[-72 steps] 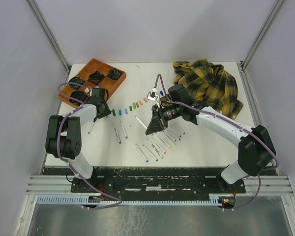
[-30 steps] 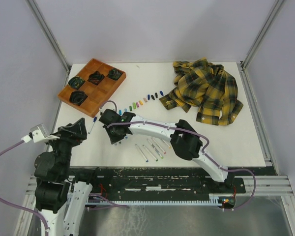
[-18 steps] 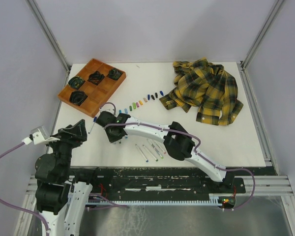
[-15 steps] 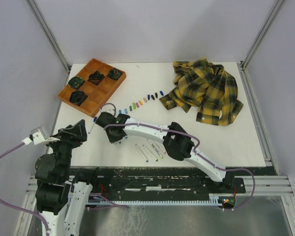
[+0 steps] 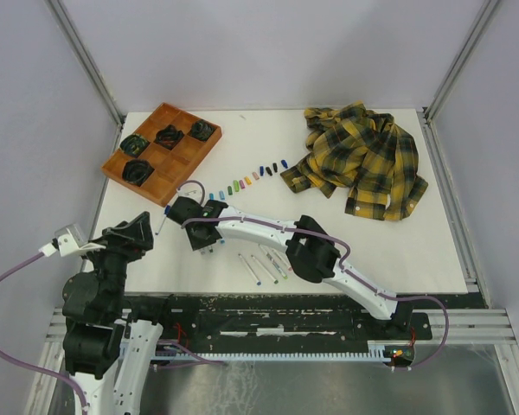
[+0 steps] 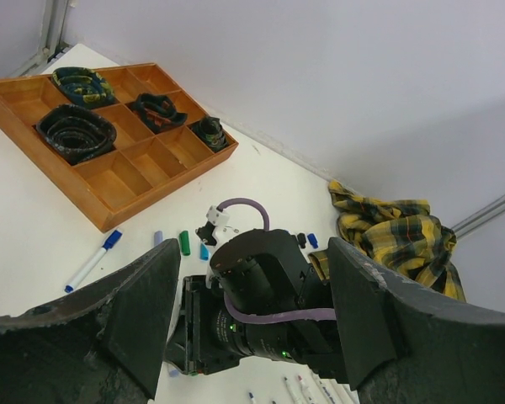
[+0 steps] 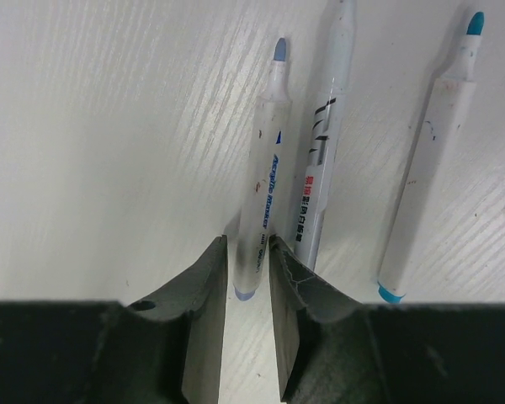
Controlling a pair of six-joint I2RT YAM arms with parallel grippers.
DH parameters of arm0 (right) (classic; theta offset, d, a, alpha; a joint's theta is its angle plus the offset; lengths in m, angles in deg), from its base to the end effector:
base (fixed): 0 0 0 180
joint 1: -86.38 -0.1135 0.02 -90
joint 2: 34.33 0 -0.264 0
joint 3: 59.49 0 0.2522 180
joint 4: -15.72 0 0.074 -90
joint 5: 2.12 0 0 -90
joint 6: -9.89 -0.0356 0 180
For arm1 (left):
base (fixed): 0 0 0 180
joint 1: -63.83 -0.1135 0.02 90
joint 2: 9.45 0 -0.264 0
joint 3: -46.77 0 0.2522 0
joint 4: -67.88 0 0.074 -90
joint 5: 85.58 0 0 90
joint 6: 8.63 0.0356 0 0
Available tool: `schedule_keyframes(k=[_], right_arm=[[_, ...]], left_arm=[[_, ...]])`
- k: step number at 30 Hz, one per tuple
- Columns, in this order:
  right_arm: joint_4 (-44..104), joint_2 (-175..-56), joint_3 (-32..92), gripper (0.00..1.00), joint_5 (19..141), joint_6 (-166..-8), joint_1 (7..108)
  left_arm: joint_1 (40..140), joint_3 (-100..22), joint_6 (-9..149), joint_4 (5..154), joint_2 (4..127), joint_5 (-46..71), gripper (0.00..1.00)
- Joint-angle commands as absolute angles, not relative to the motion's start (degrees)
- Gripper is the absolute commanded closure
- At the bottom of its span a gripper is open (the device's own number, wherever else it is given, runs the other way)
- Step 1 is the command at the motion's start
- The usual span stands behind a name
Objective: Open the pen caps
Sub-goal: Place the pen at the center of the board.
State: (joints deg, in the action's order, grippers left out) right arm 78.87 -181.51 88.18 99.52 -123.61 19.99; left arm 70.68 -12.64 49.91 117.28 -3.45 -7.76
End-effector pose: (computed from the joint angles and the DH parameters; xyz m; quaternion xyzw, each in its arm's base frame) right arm 0.2245 0.4956 0.1620 -0.1683 0.9522 0.1359 0.2157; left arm 0.0171 0.0055 0.3512 -0.2203 0.6460 -0.1703 0.7108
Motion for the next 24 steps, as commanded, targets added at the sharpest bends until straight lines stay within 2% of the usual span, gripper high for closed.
schedule_keyframes(k=[1,9,24], right_arm=[[80.2,-183.4,89.8,0.67,99.9,-124.5,19.4],[79.8,-181.7,91.2,0.64,99.6,-121.8,19.5],[78.2,-168.0,86.7,0.63,96.3,-117.4,19.5]], left_arm=[[70.7,-12.8,48.4,116.5,-4.0,-8.9,0.23],[70.6,-12.9,48.0,116.5,-3.8,-8.3,0.23],[70.7,-13.1,47.3,114.6,-2.3,-5.7,0.23]])
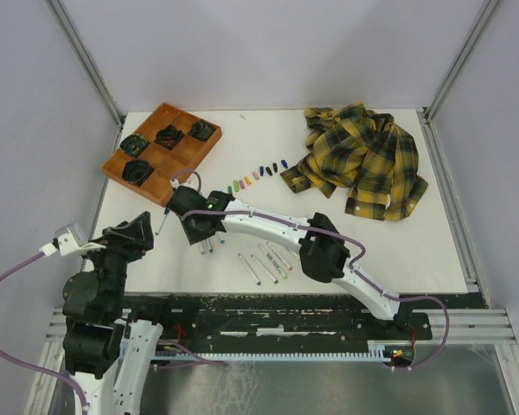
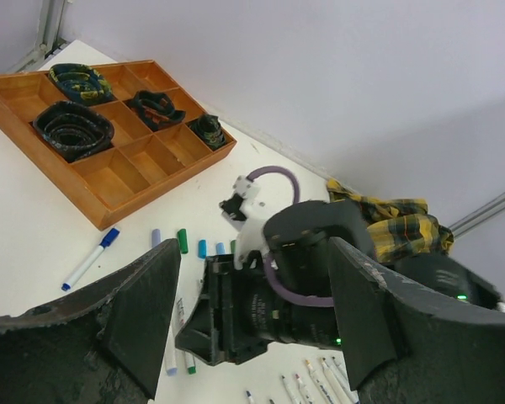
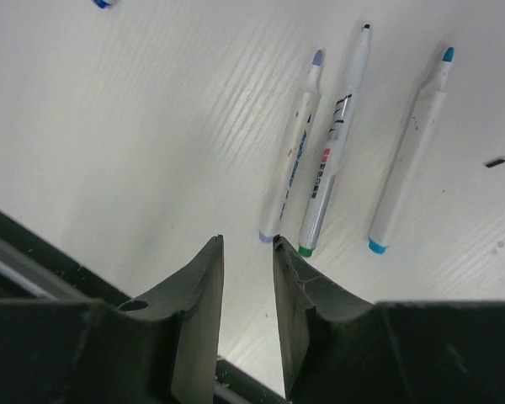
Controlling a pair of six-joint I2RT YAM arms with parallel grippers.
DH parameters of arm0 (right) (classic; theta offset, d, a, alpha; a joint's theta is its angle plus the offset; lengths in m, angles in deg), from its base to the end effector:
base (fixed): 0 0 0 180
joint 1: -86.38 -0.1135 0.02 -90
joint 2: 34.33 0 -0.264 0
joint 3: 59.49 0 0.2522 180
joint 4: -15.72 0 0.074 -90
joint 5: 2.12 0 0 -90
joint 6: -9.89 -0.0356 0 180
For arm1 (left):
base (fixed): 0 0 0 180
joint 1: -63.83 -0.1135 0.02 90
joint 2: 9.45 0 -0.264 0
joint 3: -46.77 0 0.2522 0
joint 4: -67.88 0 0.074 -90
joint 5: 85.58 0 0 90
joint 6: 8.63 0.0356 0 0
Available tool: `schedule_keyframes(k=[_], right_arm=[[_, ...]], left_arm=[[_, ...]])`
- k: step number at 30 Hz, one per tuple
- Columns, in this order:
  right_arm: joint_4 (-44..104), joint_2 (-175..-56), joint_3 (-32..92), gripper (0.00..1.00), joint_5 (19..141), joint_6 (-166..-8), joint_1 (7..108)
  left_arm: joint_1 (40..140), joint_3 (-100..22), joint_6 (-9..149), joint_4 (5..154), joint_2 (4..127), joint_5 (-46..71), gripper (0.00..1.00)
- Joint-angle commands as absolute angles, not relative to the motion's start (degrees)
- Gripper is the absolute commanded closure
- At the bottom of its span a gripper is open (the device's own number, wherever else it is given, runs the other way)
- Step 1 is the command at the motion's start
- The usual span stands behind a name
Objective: Open the pen caps
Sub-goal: Place the pen at the center of the board, then pick up the pen from the center of the board.
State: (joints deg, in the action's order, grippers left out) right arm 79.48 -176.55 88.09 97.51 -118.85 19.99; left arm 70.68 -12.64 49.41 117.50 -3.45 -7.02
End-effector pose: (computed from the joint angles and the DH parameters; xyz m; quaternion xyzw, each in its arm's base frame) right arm 0.2205 0.4896 0.2059 -0.2069 0.9365 0.1663 0.2291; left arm 0.0172 0.0051 0.3508 -0.2188 0.6479 -0.1771 0.7078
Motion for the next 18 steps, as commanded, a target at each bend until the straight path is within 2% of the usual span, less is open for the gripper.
schedule_keyframes(k=[1,8,15,18], right_arm=[[77.9,-166.6,85.4,0.63,95.9,-117.0,19.6],[72.8,-152.9,69.1,0.64,91.2,-110.7,23.3],[64.3,-138.4,51.5,0.66,62.8,-97.4,36.0],[65.3,-133.5,46.8,0.67,52.7,-87.6,40.0]], left_arm=[[70.6,-13.1,47.3,114.5,-2.1,-5.5,0.23],[70.6,-12.3,48.2,113.7,4.1,-2.3,0.25],[70.7,-7.6,46.9,108.3,17.5,5.4,0.29],[70.6,-3.4,45.2,101.9,21.9,6.0,0.30]])
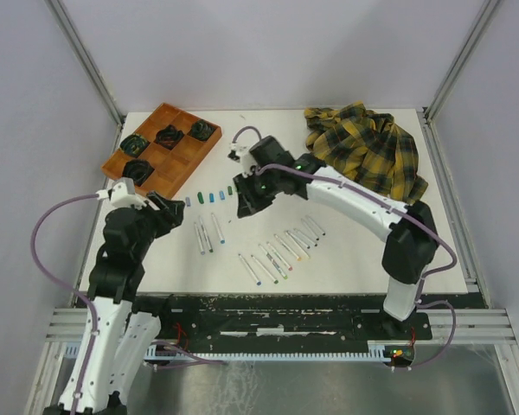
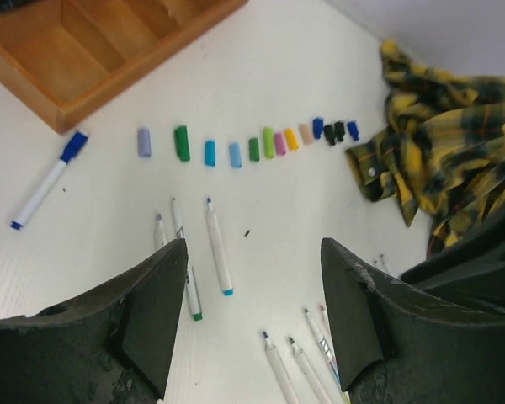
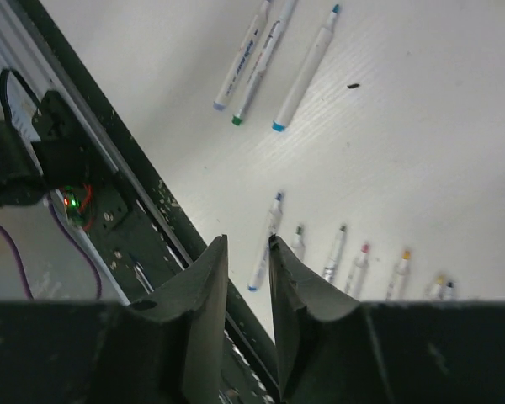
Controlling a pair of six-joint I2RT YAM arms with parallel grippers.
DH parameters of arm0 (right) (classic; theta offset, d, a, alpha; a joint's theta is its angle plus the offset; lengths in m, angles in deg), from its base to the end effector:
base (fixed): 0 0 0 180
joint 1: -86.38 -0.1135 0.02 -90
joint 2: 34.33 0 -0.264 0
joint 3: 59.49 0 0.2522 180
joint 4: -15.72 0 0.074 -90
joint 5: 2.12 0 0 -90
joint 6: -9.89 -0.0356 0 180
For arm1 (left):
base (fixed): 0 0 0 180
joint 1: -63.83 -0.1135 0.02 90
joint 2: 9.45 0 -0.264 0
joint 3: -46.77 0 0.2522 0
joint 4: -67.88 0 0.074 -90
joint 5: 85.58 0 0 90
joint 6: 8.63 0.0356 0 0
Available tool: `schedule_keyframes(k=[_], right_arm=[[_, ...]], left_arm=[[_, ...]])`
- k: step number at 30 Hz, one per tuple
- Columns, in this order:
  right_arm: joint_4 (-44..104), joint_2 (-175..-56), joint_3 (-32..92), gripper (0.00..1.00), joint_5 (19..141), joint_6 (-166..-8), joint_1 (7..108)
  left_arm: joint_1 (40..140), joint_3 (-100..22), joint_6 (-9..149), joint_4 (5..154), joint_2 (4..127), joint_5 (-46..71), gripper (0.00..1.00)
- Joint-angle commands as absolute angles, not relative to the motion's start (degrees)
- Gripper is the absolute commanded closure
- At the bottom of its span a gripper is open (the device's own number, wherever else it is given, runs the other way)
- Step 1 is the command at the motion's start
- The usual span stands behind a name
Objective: Open the pen caps
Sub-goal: Pick up the pen from the center of the board.
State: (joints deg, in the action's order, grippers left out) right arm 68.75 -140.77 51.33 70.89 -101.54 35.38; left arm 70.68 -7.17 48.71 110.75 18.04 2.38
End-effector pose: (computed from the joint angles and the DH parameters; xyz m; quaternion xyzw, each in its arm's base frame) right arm 0.2547 0.3311 0.3049 -0.2866 0.8814 0.3178 0.2001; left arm 0.1160 -0.0127 0.3167 -0.1892 0.7781 -0.1890 0.5684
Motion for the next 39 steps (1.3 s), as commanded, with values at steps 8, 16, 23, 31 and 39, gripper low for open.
schedule_keyframes(k=[8,16,23,31,39], right_arm=[[68.6,-122.1,39.0,0.64,39.2,-73.2,46.2],[74.8,-119.9,40.0,0.61,32.2,-64.5,48.3],[72.6,-119.2,38.7,0.60,30.3,-66.8,51.0],[68.8,-119.1,36.7,0.60,26.7,-70.7,55.6],[63.9,-118.9,34.6,0.60,24.7,-75.2,57.8]], left_arm=[[71.3,-6.0,51.2,99.8,44.9,-7.5,0.33],[71.5,-4.6,66.2,89.8,57.5,-23.9,0.32],[71.1,-4.4,74.1,84.6,64.8,-26.8,0.24],[67.9,-7.9,75.5,86.5,73.5,-17.6,0.28],[63.1,-11.0,74.7,87.9,80.1,-6.5,0.47]])
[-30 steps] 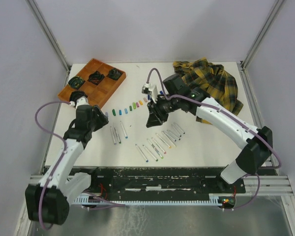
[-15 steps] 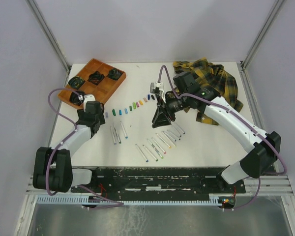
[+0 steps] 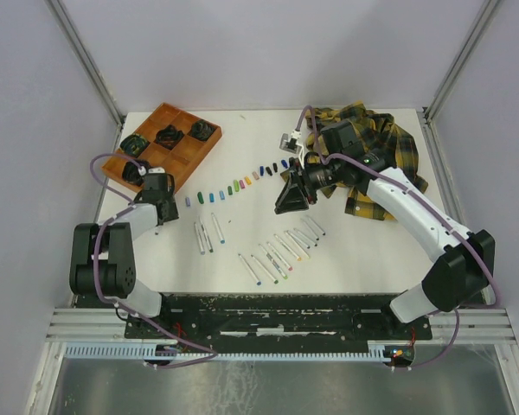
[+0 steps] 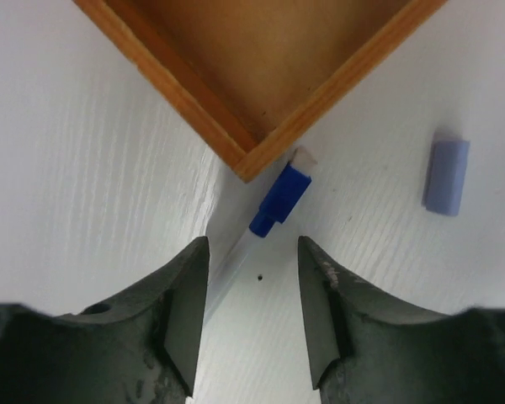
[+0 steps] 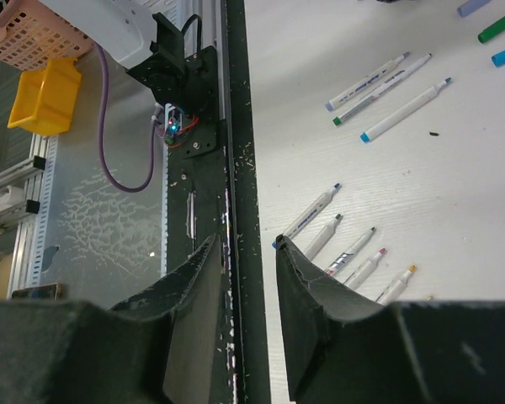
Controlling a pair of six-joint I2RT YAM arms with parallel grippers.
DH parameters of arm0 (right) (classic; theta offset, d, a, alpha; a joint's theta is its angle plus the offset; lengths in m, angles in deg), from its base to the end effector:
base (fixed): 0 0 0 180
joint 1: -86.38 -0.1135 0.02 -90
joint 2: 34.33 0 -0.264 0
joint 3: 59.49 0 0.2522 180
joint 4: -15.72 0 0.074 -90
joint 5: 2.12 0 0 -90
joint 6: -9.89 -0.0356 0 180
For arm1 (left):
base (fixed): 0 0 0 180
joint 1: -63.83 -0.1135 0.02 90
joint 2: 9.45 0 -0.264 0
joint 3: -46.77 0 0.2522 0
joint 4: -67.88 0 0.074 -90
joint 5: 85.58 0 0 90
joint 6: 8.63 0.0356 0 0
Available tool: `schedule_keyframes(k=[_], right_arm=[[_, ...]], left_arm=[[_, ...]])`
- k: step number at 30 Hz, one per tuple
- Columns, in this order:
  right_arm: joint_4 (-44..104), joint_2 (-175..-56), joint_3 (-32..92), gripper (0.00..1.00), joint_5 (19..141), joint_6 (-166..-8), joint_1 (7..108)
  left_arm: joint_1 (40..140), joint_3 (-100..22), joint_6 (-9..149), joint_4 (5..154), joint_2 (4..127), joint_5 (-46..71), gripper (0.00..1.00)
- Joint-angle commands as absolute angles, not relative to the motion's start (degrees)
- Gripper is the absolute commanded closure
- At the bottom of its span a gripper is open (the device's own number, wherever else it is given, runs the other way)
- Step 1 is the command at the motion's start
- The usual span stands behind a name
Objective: Open the pen caps
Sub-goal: Pick up the pen from the center of the board.
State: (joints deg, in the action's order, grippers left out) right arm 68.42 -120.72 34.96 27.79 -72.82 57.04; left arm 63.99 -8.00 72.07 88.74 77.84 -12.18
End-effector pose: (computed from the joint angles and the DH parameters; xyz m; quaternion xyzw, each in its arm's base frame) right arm 0.2624 0.1829 0.3479 -0.4343 0.6976 0.5173 0.2393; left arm 0.2847 0.0094 0.1548 -0.1201 0.9328 0.1109 0.3211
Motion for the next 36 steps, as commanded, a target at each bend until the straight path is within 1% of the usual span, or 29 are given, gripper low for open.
schedule_keyframes(k=[1,2,4,6,10,14,19,22,32,36], right_arm=[[63.9,-118.9,34.6,0.60,24.6,-75.3,58.0],[63.8,-118.9,34.6,0.60,24.4,-75.4,58.2],[63.7,-118.8,34.6,0.60,24.3,-75.6,58.5],[63.6,-118.6,34.5,0.60,24.3,-75.6,58.8],[63.5,-118.4,34.5,0.60,24.1,-75.8,59.1],[63.4,-118.4,34.4,0.61,23.8,-75.8,59.2],[63.1,-118.6,34.2,0.61,23.3,-76.2,59.2],[63.1,-118.5,34.0,0.61,23.2,-76.1,59.1],[62.3,-117.2,33.0,0.61,20.7,-73.6,59.2],[60.3,-115.5,31.5,0.61,19.9,-72.1,59.2]], left_arm=[[63.0,-11.1,74.5,88.2,80.5,-5.6,0.52],[63.0,-11.3,74.3,88.5,80.9,-5.0,0.59],[62.9,-11.4,73.8,88.9,81.1,-3.6,0.65],[62.9,-11.5,73.3,89.4,81.0,-1.4,0.69],[63.0,-11.1,71.5,90.2,80.4,1.9,0.72],[63.0,-10.1,69.9,90.3,79.6,3.4,0.79],[63.0,-8.3,67.9,90.1,76.7,3.9,0.97],[62.9,-6.8,66.3,89.8,72.4,3.8,0.97],[63.0,-0.8,59.5,88.9,49.8,6.5,0.97],[63.0,1.2,55.5,86.5,39.9,12.1,0.97]])
